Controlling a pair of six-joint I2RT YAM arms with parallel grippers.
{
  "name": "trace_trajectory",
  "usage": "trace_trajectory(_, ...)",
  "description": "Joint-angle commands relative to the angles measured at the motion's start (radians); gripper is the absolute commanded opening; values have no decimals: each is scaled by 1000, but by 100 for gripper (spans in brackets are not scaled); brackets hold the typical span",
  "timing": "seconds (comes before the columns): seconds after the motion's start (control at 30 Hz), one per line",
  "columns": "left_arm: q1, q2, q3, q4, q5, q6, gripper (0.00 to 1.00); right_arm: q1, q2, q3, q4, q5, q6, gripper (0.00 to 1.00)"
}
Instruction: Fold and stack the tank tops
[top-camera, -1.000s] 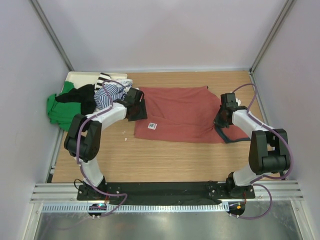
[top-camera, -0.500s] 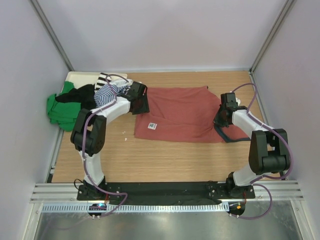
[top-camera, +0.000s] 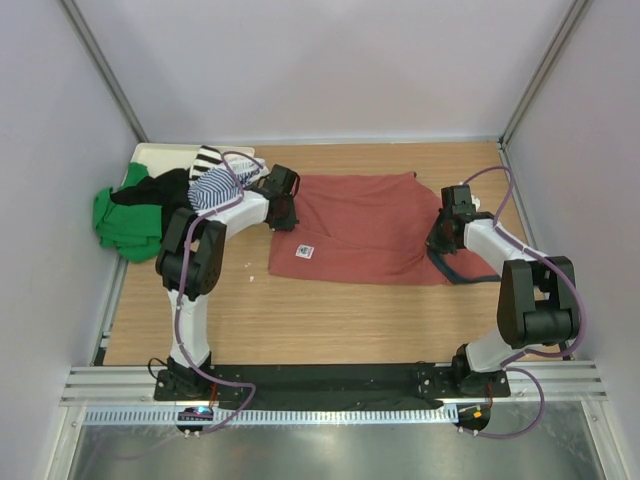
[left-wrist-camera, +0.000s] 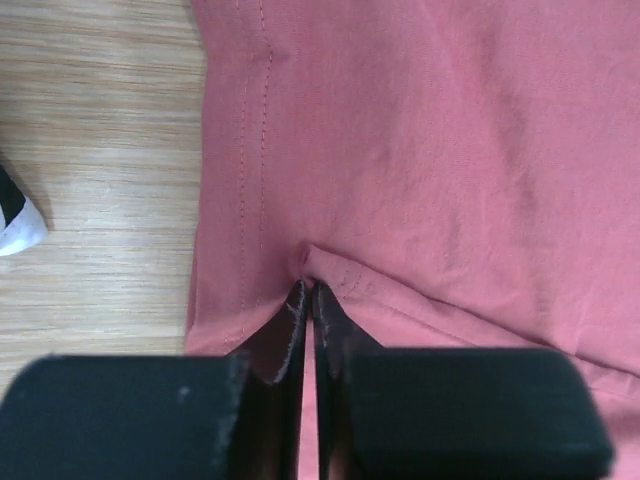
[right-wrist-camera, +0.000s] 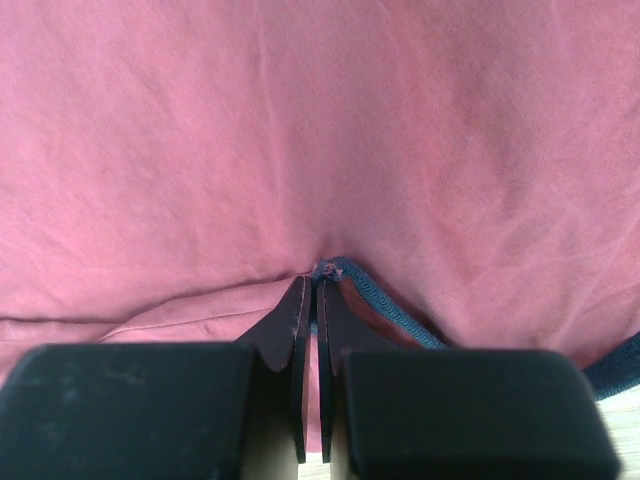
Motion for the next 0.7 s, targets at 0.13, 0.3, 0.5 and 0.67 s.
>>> trace_trajectory(0.13,-2,-31,13,-3,-24,5,0,0,-2,20,31,3,-10,4)
trace_trajectory(0.3,-2,-62,7,-4,-37,7,0,0,-12,20,29,7,-9,2)
trace_trajectory(0.5,0,-88,-5,29,-5,13,17,0,-15,20,28,7,-9,2)
trace_trajectory(0.67,-2,-68,16,28,3,13,41,0,-10,22,29,6,-10,2)
